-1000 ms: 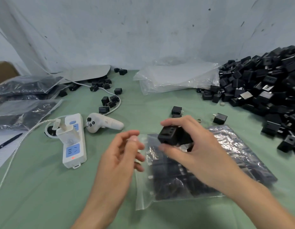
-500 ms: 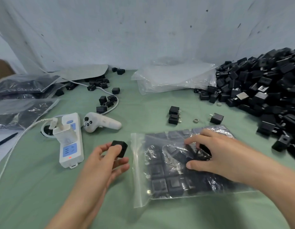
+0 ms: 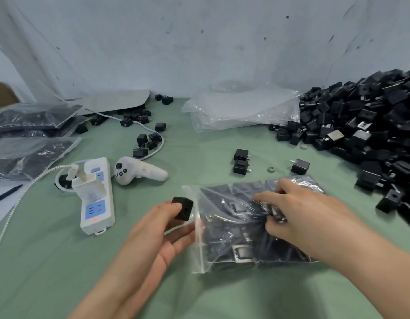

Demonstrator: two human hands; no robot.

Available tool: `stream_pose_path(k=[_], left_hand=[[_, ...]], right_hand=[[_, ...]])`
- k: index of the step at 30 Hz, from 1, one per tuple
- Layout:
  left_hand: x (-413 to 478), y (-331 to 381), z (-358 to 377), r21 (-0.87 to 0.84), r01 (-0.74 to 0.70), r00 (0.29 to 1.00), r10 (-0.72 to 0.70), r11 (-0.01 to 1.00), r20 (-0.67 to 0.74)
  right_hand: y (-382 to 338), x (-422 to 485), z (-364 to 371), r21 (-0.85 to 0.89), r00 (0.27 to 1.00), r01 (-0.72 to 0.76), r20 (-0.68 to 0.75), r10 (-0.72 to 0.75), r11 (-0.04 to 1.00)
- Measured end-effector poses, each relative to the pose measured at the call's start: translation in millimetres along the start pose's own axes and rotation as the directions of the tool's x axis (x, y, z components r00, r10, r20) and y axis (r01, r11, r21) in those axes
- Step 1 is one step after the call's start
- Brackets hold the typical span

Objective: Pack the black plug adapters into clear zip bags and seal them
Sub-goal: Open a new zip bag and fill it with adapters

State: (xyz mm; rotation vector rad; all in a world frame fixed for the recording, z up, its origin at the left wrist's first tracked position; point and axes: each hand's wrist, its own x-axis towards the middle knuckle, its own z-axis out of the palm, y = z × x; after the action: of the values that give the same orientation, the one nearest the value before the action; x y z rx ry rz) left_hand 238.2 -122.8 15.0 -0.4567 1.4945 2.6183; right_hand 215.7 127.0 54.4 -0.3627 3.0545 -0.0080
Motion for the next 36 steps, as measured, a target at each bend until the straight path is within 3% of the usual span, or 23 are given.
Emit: stream_pose_path(k=[4,8,11,15,23,27,30,33,36], left_hand=[[0,5,-13,0.243,-0.076,0.992,0.098,0.967,-0.08],[0,5,-14,0.608,-0.103,0.987,0.156,0.788,-0.036],[0,4,-12,0.638,-0.101,0.986,0.16,0.764,-0.035],[3,3,-10,0.702,-0.148,0.966,0.253,0.697,-0.048],[5,-8,9,0.546,-0.11,0.993,0.116,0.83,0.023],[3,-18,14,0.762,-0.269,0.943,0.32,0.589,0.086],[2,-20,17,0.795,-0.288,0.938,0.324,0.534,0.123],[4,-14,13,0.739,-0.295,0.946,0.293,0.606,0.137],[4,-6,4,0.49,-0.199,0.976,0.218,0.849,0.02]], right_hand=[[-2,2,2,-0.004,0.999,-0.013,-0.044,0.013,1.0],[3,2,2,0.075,0.999,0.01,-0.037,-0.007,0.997],[7,0,-2,0.171,0.999,0.042,0.017,-0.045,0.984],[8,1,0,0.106,0.997,0.03,0.071,-0.038,0.994],[9,3,4,0.084,0.998,0.053,0.025,-0.055,0.995],[10,3,3,0.087,0.997,0.066,0.037,-0.07,0.994],[12,3,2,0.099,0.996,0.075,0.038,-0.079,0.992],[14,3,2,0.117,0.995,0.081,0.046,-0.086,0.99],[15,2,2,0.128,0.995,0.079,0.058,-0.087,0.989]])
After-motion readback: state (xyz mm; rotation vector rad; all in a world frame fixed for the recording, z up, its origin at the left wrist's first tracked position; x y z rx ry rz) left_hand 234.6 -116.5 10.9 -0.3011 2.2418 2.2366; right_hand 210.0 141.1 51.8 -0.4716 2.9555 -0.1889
